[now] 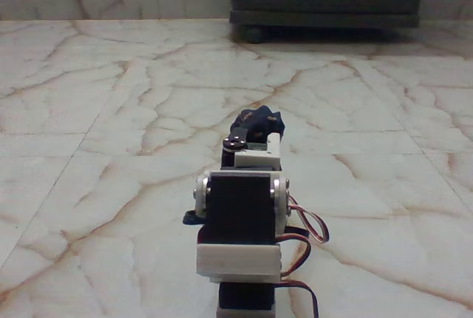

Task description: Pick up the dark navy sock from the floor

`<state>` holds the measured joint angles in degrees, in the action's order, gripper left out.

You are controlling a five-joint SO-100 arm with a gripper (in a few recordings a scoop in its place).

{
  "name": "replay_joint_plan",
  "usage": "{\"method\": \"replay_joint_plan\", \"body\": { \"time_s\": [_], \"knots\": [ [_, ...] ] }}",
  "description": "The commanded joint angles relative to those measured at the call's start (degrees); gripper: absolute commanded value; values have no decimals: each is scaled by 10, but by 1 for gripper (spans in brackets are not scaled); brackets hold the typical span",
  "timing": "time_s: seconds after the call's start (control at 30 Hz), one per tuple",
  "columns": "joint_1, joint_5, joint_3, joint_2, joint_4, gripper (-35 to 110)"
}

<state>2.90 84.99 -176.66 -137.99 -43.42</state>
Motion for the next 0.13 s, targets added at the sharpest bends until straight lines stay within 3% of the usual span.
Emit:
{"method": "replay_joint_plan", "body": {
  "time_s": [0.0, 0.1],
  "knots": [
    [-5, 2, 1, -15, 3, 0],
    [-5, 1, 1, -15, 3, 0]
  ]
}}
